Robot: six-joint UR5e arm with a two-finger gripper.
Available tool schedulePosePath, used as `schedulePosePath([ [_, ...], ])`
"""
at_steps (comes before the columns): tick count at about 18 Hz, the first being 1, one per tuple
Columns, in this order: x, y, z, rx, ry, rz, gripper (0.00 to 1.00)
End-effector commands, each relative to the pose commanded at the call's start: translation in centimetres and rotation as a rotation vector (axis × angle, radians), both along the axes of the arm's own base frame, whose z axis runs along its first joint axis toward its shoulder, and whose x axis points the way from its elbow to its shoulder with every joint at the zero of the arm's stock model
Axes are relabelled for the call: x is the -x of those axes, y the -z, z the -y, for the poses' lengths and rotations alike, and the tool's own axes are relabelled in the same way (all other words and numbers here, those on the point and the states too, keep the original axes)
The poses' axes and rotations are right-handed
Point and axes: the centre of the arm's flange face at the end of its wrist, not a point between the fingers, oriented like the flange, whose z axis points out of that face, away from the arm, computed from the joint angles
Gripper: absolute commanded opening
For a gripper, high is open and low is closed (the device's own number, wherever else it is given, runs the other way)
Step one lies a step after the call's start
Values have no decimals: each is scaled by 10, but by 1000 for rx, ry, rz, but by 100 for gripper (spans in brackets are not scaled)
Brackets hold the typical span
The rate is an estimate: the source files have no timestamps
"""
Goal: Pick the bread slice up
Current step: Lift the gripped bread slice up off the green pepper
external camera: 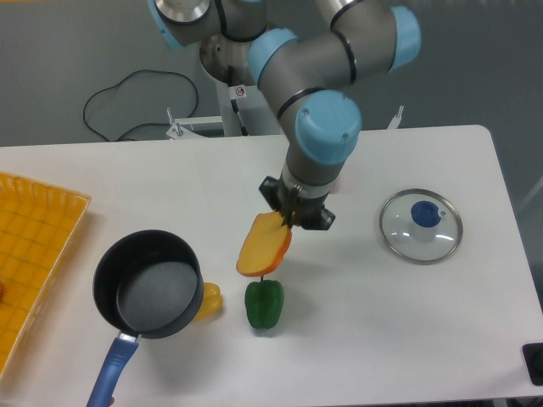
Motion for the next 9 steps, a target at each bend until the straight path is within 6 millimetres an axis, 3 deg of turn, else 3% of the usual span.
schedulePosePath([
  [9,8,-13,18,-15,-5,-10,0],
])
